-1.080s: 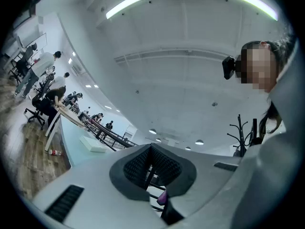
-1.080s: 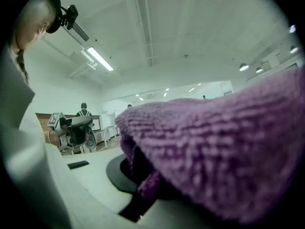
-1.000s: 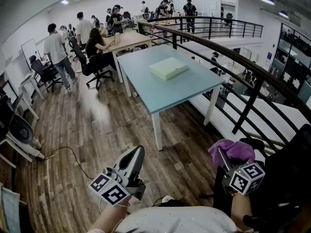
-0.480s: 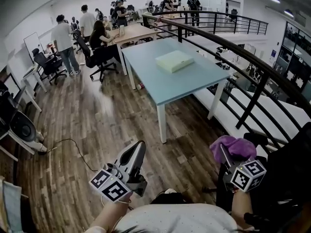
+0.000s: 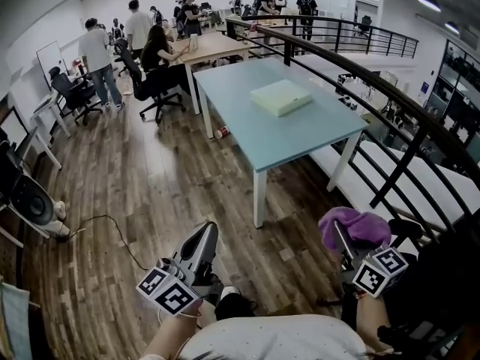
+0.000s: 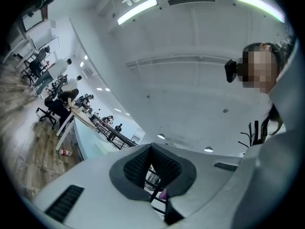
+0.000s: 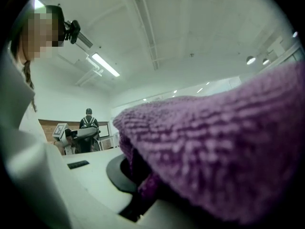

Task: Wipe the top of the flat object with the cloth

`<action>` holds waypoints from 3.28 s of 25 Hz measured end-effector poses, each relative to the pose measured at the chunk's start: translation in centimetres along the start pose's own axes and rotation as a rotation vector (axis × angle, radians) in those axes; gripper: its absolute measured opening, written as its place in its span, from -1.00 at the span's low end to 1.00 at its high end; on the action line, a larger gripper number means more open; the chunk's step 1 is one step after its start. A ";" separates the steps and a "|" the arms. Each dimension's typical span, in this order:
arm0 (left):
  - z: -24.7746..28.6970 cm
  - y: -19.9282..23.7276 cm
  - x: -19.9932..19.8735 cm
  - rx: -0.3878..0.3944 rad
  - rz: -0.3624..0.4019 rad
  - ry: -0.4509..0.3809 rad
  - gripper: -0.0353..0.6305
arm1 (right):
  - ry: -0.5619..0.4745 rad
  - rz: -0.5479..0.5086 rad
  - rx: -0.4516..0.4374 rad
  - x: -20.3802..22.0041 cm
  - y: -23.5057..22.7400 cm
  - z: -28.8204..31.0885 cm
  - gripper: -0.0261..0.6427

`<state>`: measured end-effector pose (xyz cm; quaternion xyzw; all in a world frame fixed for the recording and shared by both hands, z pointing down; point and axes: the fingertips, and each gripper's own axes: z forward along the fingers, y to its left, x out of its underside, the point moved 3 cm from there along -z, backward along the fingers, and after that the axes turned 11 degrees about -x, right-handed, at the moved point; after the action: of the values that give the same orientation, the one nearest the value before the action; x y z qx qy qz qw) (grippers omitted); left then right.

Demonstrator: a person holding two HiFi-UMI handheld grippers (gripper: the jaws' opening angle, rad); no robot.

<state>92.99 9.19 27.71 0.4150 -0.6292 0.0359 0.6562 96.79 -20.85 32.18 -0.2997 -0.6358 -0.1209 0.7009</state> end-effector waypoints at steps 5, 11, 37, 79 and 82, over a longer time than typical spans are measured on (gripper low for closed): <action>3.2 7.9 -5.1 -0.002 0.032 -0.041 -0.89 | -0.115 0.067 -0.038 -1.8 -0.8 11.5 -0.84; 7.8 15.9 -13.2 0.011 0.074 -0.053 -0.89 | -0.210 0.116 -0.093 -6.3 -1.2 24.6 -0.84; 29.0 45.8 -22.1 -0.152 0.097 -0.022 -0.89 | 0.006 0.217 -0.212 -4.2 -14.6 65.2 -0.83; 89.6 68.8 -23.5 0.650 -0.013 0.403 -0.89 | -0.471 0.308 0.760 -9.4 -46.3 85.0 -0.83; 91.8 67.7 -22.0 0.672 0.009 0.424 -0.89 | -0.496 0.280 0.813 -10.3 -47.4 83.4 -0.83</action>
<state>-23.12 9.71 30.16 0.5871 -0.4347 0.3277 0.5991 0.74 -12.72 35.88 -0.1043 -0.7327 0.3074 0.5981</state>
